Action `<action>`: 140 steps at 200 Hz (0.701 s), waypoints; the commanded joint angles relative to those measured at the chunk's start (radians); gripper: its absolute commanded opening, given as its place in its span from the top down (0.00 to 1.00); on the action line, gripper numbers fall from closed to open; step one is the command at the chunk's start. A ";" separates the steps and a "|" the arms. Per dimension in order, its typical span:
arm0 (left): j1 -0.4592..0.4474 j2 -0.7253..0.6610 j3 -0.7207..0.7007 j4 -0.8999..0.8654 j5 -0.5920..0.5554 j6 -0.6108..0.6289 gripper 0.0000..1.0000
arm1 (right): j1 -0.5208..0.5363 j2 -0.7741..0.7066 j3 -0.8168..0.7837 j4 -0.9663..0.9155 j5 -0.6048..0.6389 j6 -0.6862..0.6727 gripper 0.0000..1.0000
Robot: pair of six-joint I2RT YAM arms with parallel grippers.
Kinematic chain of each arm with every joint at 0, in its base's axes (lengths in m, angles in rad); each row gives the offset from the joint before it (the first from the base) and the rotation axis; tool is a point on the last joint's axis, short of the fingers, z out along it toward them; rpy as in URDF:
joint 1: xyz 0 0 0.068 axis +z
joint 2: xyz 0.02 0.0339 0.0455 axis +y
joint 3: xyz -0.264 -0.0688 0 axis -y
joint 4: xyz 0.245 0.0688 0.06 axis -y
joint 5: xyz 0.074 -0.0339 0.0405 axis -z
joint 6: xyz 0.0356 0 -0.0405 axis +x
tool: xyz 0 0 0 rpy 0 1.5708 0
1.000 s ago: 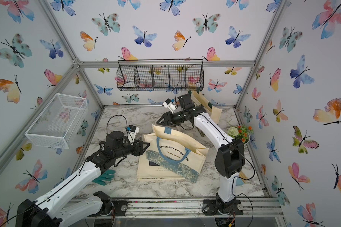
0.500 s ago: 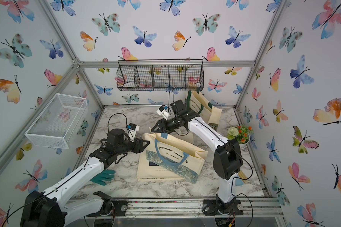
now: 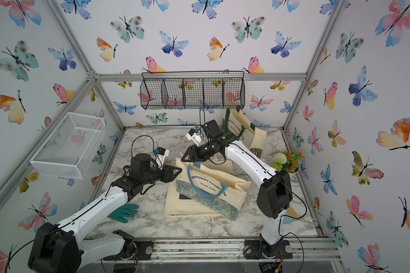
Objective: Put away the canvas bag
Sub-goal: Pick up the canvas bag from the center of the board.
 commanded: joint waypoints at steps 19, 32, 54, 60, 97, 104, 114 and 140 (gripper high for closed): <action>0.008 0.014 0.015 0.041 0.025 -0.015 0.43 | 0.045 0.028 0.132 -0.167 0.122 -0.075 0.51; 0.008 0.016 0.015 0.043 0.026 -0.016 0.43 | 0.063 0.048 0.169 -0.205 0.154 -0.087 0.51; 0.008 0.015 0.014 0.047 0.027 -0.017 0.44 | 0.094 0.079 0.211 -0.256 0.207 -0.099 0.51; 0.008 0.014 0.013 0.047 0.028 -0.017 0.44 | 0.101 0.086 0.215 -0.264 0.220 -0.099 0.51; 0.010 0.006 0.010 0.043 0.026 -0.013 0.44 | 0.131 0.098 0.211 -0.276 0.274 -0.096 0.51; 0.011 0.003 0.009 0.041 0.028 -0.013 0.44 | 0.137 0.101 0.217 -0.285 0.293 -0.097 0.52; 0.011 0.001 0.009 0.043 0.028 -0.013 0.44 | 0.146 0.105 0.226 -0.299 0.326 -0.099 0.52; 0.011 0.000 0.008 0.044 0.031 -0.013 0.44 | 0.160 0.102 0.230 -0.310 0.385 -0.095 0.52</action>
